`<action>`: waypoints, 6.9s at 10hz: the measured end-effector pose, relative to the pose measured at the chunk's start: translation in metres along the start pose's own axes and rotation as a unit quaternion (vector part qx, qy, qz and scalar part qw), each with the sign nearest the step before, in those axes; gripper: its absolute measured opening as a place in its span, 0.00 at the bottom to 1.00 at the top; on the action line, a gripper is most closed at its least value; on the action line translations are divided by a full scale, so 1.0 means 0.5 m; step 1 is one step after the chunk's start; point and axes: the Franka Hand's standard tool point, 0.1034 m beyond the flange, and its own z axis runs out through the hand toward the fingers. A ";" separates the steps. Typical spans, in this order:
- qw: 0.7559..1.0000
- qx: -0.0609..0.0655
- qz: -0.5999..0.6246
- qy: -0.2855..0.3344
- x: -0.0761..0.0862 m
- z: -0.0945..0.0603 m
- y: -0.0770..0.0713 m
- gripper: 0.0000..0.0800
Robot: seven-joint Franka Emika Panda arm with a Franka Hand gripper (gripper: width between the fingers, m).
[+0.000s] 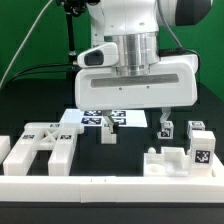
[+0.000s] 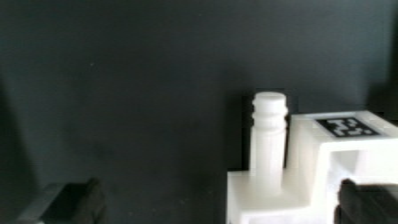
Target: Assemble chair
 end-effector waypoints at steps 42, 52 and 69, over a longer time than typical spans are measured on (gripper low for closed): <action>0.965 -0.057 -0.015 -0.257 -0.045 -0.049 0.042 0.36; 0.981 -0.030 -0.045 0.185 0.157 -0.154 -0.087 0.36; 0.964 -0.047 -0.071 0.253 0.156 -0.050 -0.068 0.36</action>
Offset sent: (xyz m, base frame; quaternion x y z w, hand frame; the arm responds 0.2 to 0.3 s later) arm -0.0349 -0.0247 0.0031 -0.0440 -0.1772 -0.0562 0.9816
